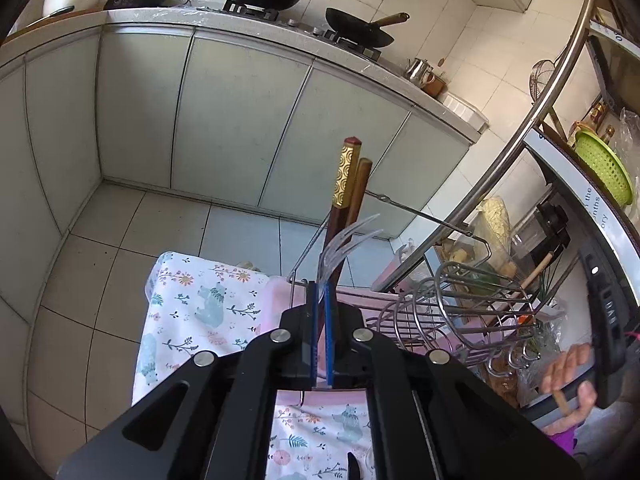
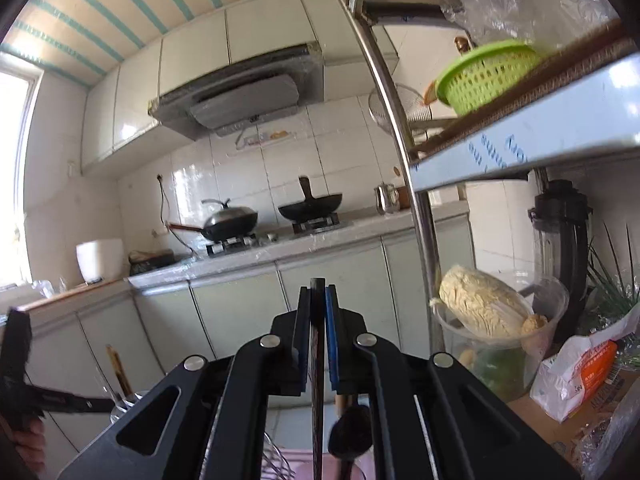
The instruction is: Organize utensils
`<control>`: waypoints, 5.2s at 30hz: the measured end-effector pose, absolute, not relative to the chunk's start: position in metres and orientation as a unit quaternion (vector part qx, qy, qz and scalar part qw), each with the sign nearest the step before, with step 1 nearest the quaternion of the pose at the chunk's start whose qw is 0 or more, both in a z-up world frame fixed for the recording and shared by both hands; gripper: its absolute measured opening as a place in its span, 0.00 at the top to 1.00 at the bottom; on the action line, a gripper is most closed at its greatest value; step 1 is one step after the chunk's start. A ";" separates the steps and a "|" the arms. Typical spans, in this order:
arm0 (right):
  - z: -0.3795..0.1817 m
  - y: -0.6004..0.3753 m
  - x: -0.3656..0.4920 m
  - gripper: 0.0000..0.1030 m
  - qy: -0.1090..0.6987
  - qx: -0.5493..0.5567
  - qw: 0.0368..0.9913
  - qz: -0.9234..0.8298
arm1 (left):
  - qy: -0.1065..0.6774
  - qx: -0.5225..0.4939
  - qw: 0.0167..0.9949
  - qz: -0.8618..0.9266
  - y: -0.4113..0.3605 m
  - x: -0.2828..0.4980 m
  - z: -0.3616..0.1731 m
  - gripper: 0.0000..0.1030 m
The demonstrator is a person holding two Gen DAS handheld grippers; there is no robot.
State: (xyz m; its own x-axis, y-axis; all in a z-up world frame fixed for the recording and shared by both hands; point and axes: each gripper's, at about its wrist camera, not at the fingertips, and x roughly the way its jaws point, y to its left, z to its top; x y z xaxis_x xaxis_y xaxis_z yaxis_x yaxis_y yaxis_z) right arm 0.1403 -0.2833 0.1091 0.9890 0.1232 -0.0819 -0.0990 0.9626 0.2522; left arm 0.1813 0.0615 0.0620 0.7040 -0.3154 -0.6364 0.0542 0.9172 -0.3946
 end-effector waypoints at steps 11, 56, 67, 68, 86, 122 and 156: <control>0.053 -0.279 0.140 0.93 0.131 0.129 0.981 0.058 | 0.360 -0.182 0.910 -0.095 0.059 0.180 0.052 0.90; -0.082 -0.258 0.053 0.71 0.483 0.191 0.839 0.163 | 0.613 -0.049 0.774 -0.150 -0.078 0.091 -0.107 0.75; -0.093 -0.261 0.061 0.71 0.507 0.216 0.813 0.189 | 0.622 -0.047 0.770 -0.135 -0.085 0.103 -0.120 0.84; -0.094 -0.261 0.063 0.71 0.511 0.221 0.808 0.192 | 0.620 -0.053 0.771 -0.135 -0.082 0.102 -0.120 0.84; -0.126 -0.213 0.116 0.93 0.563 0.163 0.792 0.173 | 0.558 -0.181 0.798 -0.140 0.015 0.082 -0.083 0.84; 0.132 -0.275 0.076 0.98 -0.003 0.026 1.000 0.001 | 0.124 -0.246 0.955 -0.107 0.053 0.119 0.106 0.84; 0.017 -0.251 0.094 0.98 0.054 -0.012 0.998 -0.015 | 0.085 -0.190 0.978 -0.017 0.028 0.127 0.014 0.84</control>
